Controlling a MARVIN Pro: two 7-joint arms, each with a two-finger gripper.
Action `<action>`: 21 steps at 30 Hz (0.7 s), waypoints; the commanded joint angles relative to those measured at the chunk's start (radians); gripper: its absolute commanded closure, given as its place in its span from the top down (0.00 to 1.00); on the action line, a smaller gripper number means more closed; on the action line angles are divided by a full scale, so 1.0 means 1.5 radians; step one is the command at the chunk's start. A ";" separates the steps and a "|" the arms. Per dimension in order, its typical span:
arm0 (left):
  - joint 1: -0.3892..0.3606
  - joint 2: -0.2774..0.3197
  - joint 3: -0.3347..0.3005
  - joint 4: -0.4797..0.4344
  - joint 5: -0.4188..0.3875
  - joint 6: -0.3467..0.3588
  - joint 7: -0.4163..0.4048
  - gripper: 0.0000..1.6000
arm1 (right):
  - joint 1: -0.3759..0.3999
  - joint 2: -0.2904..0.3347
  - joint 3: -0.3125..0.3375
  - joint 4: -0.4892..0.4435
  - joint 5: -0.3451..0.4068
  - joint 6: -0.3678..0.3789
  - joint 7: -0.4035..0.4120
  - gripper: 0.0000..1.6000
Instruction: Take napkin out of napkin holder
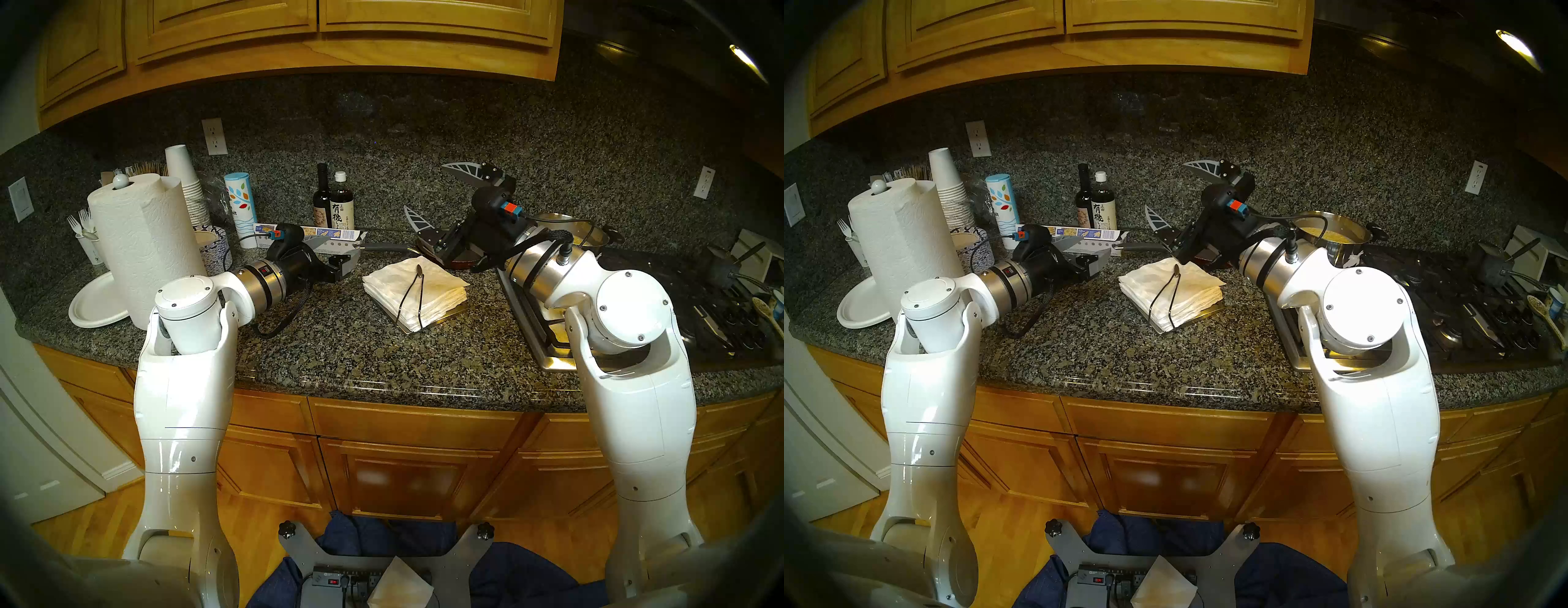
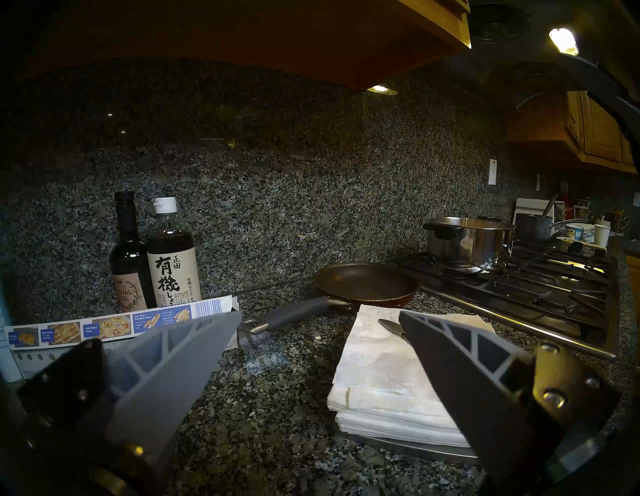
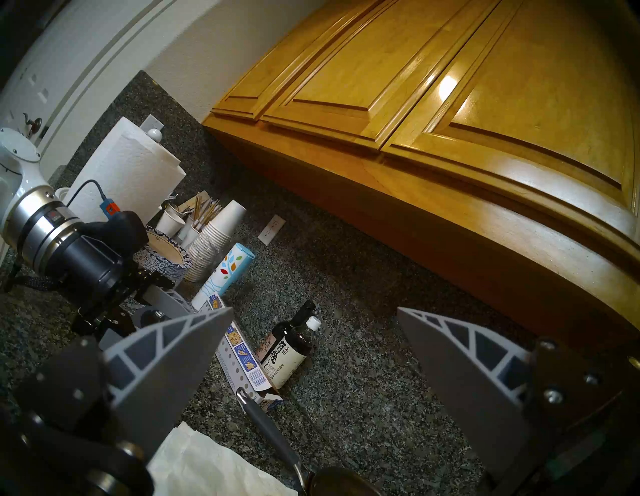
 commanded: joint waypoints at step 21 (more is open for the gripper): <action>-0.074 0.009 0.057 0.027 -0.009 0.020 -0.052 1.00 | 0.012 0.041 0.054 0.063 -0.001 0.039 0.051 1.00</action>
